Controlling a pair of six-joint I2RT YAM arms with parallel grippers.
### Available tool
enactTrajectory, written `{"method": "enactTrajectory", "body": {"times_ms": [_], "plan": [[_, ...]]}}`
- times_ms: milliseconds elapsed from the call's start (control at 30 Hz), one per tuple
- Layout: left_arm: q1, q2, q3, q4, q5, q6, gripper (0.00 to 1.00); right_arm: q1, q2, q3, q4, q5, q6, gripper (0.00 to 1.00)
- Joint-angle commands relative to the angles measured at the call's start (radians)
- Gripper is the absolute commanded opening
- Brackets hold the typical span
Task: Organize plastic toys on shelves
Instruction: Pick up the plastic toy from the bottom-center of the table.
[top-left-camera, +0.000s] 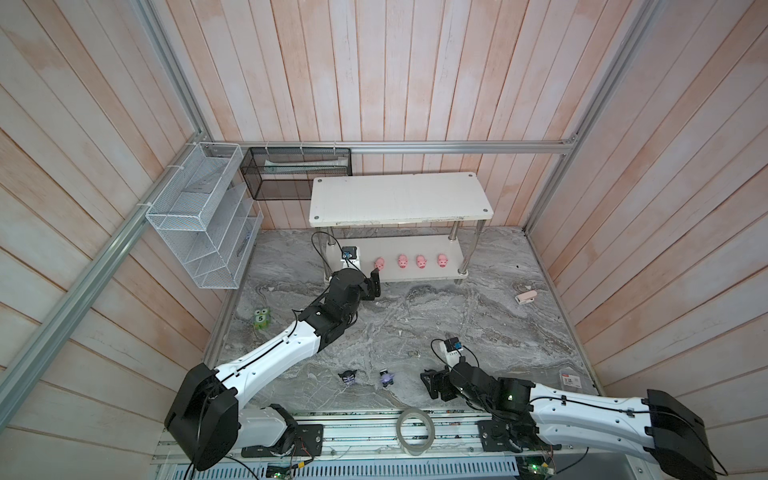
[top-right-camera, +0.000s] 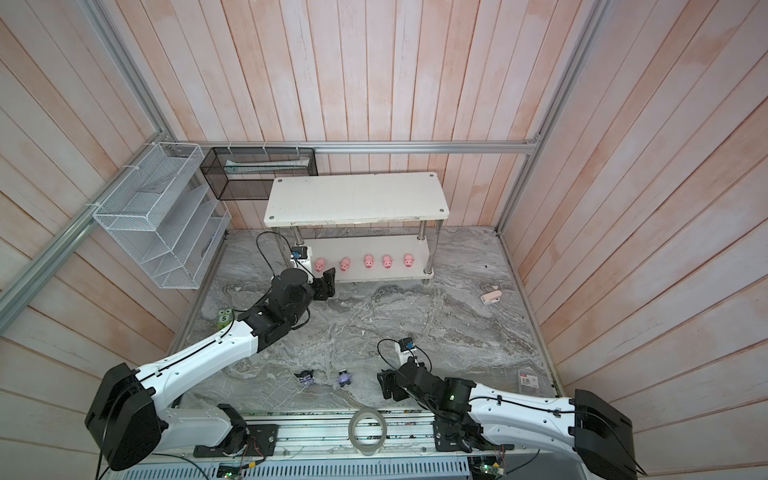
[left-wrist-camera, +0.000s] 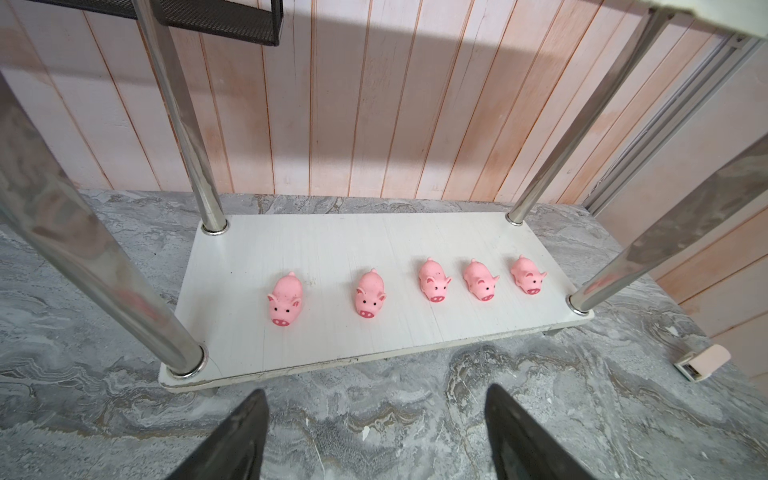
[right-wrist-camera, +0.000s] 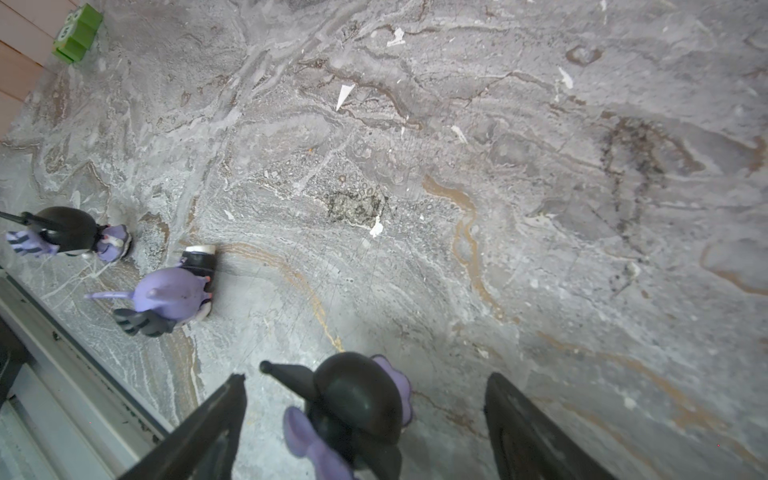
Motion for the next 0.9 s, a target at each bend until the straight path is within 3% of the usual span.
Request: {"method": "enactTrajectory", "body": {"times_ms": [0, 300, 733, 867], "plan": [[-0.004, 0.007, -0.005, 0.02, -0.012, 0.009, 0.82, 0.005, 0.022, -0.009, 0.017, 0.018, 0.008, 0.84], [-0.003, 0.025, 0.009, 0.02, -0.009, 0.02, 0.82, 0.005, 0.088, 0.012, 0.013, 0.016, -0.006, 0.68], [0.001, 0.038, 0.007, 0.021, -0.007, 0.023, 0.82, 0.006, 0.125, 0.04, 0.026, 0.038, -0.024, 0.58], [0.002, 0.041, 0.005, 0.023, -0.005, 0.021, 0.82, 0.006, 0.132, 0.041, 0.027, 0.042, -0.027, 0.49]]}}
